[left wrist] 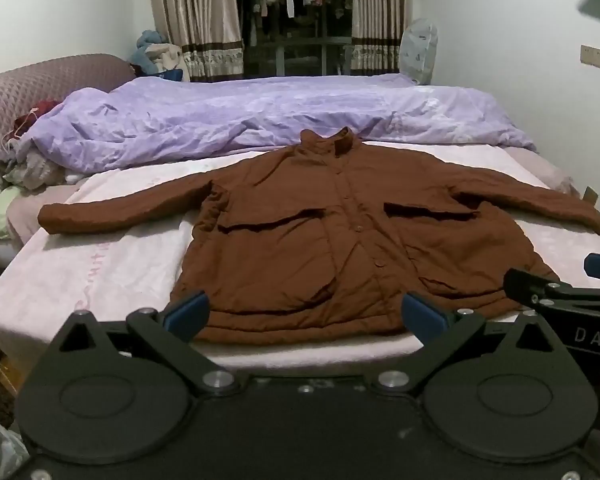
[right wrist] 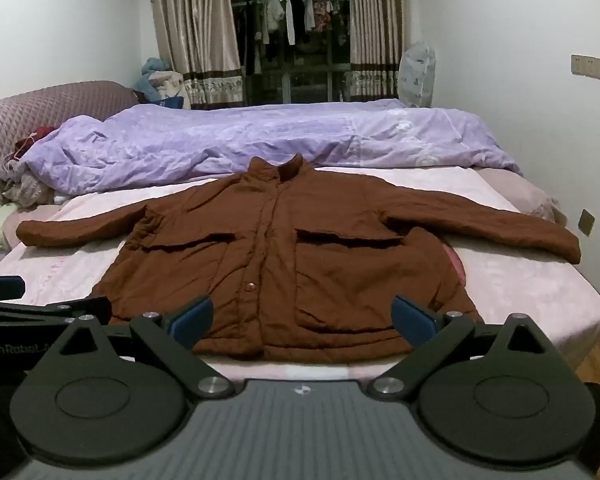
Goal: Fold large clothes
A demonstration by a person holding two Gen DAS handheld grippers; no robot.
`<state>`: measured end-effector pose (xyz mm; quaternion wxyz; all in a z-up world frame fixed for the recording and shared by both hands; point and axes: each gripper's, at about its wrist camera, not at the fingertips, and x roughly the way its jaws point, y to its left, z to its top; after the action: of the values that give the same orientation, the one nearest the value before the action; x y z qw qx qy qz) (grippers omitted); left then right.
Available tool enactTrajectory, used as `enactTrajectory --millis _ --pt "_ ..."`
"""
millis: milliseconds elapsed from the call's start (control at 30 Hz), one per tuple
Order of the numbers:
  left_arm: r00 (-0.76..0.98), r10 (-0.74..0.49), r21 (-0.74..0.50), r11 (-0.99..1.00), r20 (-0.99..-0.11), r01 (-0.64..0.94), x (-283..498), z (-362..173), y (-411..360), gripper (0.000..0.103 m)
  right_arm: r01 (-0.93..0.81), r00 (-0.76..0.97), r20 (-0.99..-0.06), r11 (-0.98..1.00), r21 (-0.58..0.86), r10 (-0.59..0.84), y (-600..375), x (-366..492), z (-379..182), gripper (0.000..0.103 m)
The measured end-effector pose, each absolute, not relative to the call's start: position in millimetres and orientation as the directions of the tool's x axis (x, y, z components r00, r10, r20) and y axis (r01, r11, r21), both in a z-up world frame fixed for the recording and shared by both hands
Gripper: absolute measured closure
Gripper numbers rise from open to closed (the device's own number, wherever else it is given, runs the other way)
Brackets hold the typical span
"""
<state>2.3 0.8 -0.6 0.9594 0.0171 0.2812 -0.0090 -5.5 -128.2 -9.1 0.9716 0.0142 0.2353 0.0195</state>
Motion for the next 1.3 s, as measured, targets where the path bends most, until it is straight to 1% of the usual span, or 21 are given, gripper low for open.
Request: enactTrajectory --millis 833,967,1133,1233,1267,1300 --pt "0.842 0.005 0.044 0.999 -0.539 0.022 -2.3 -0.9 1.4 0.0 -0.033 0.89 -0.454 0.999 0.036 0.046 -132.3 -4.7 -11.0 0.0" --pt "0.846 0.007 0.043 0.999 -0.533 0.018 -1.9 -0.6 0.8 0.0 -0.032 0.89 -0.454 0.999 0.035 0.045 -131.3 -4.4 -10.6 0.0" --pt "0.853 0.029 0.07 0.997 -0.52 0.009 -2.8 -1.4 -5.0 0.0 -0.032 0.891 -0.452 0.999 0.037 0.045 -131.8 -4.3 -10.1 0.0" --pt "0.855 0.019 0.054 0.998 -0.518 0.011 -1.4 -2.5 -3.6 0.0 -0.033 0.891 -0.451 0.999 0.037 0.047 -131.9 -4.1 -9.8 0.0" --pt "0.866 0.034 0.084 0.996 -0.499 0.009 -2.5 -2.2 -3.3 0.0 -0.034 0.892 -0.45 0.999 0.038 0.047 -131.9 -4.0 -9.9 0.0" --pt "0.867 0.034 0.085 0.996 -0.497 0.009 -2.5 -2.4 -3.2 0.0 -0.033 0.894 -0.446 0.999 0.035 0.045 -131.5 -4.3 -9.7 0.0"
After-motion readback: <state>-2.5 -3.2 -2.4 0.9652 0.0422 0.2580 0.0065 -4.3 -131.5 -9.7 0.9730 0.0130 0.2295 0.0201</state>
